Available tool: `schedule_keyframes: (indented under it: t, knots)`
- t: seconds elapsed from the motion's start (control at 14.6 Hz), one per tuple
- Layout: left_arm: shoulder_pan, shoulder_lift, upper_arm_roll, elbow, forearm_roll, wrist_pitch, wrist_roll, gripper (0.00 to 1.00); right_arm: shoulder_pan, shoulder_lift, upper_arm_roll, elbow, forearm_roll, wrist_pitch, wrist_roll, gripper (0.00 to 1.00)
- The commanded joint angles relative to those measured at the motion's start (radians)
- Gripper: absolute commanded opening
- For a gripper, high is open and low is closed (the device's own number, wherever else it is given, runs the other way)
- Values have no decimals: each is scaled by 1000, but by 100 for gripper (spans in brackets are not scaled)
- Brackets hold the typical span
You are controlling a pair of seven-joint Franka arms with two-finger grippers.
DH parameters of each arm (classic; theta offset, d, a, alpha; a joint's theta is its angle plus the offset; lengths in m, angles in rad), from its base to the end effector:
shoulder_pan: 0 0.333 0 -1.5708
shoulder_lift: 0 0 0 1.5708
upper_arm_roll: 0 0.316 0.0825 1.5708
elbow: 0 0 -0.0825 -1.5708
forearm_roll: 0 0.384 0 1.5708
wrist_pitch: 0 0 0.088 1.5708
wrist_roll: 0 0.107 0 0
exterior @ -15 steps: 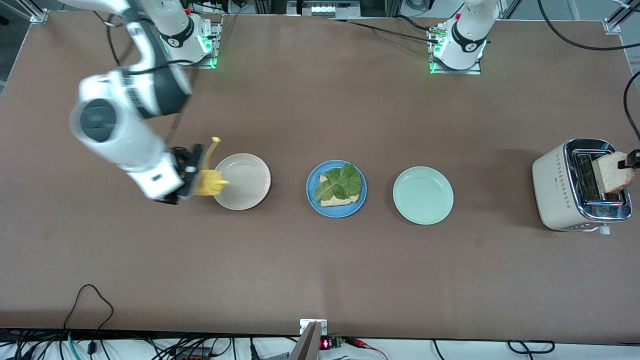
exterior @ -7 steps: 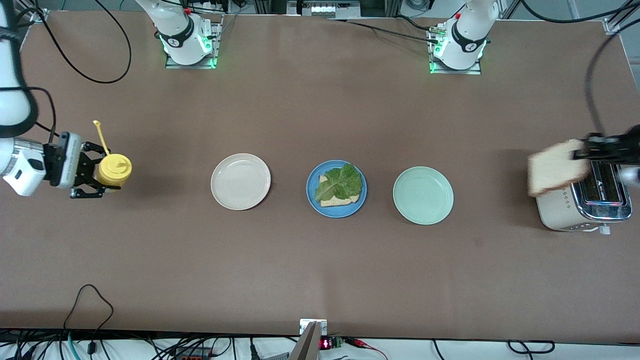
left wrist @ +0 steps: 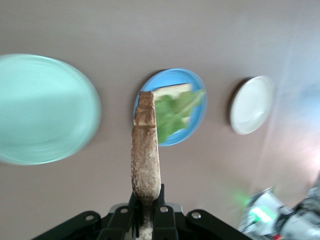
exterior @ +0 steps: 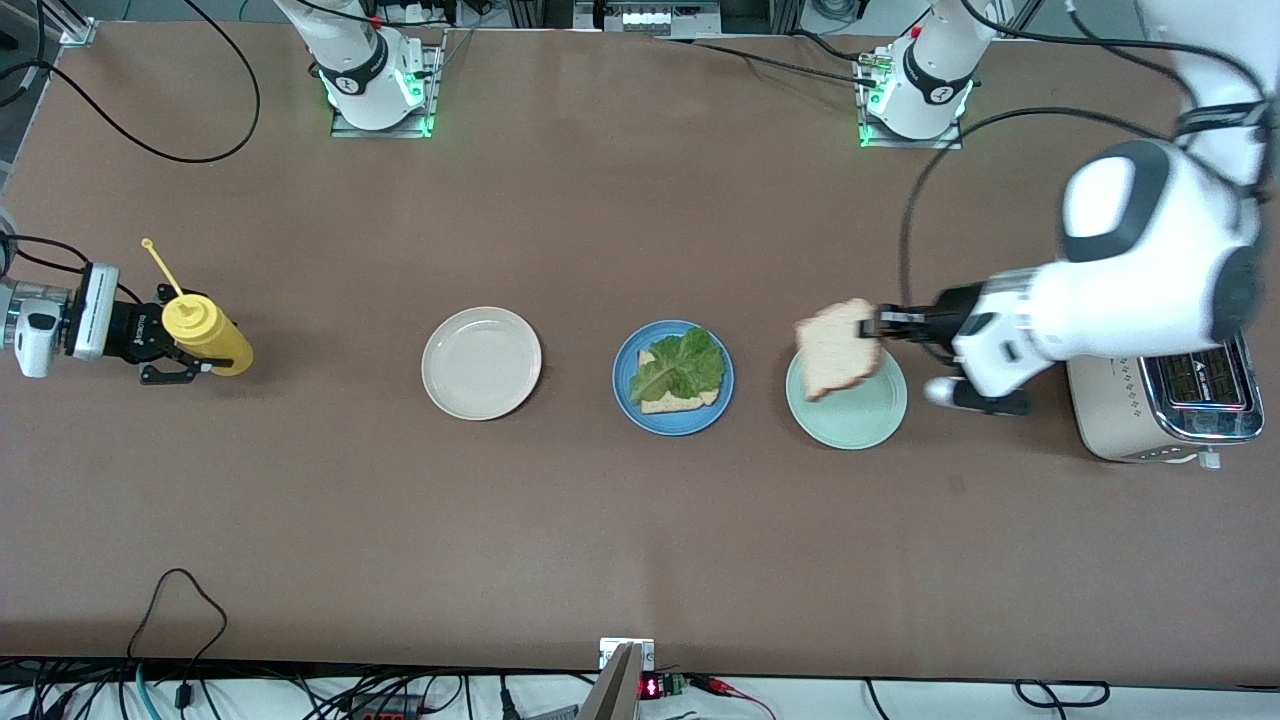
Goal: Make sandwich in blue plate with both arms
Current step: 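Lay the second bread slice on the lettuce with the left gripper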
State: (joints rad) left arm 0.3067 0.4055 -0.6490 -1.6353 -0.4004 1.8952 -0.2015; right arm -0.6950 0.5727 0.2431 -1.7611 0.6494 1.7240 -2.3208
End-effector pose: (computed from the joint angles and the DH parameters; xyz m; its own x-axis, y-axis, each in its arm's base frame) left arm 0.6181 -0.1983 0.4307 0.9723 -0.0324 -0.2313 0.0989 -0.8399 0.5336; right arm 0.5621 -0.2218 0.2398 0.0377 0.5985 0.8002 0.9978 0.0210 -0.0627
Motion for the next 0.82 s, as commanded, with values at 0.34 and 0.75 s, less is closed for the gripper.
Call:
schedule_keyframes:
  t: [0.34, 0.75]
  knots:
    - [-139, 107, -81, -228, -100, 612, -7, 1, -118, 199, 35, 49, 61, -63, -131, 0]
    - [-224, 186, -83, -239, -97, 739, 26, 2, -136, 225, 33, 55, 107, -55, -104, 100]
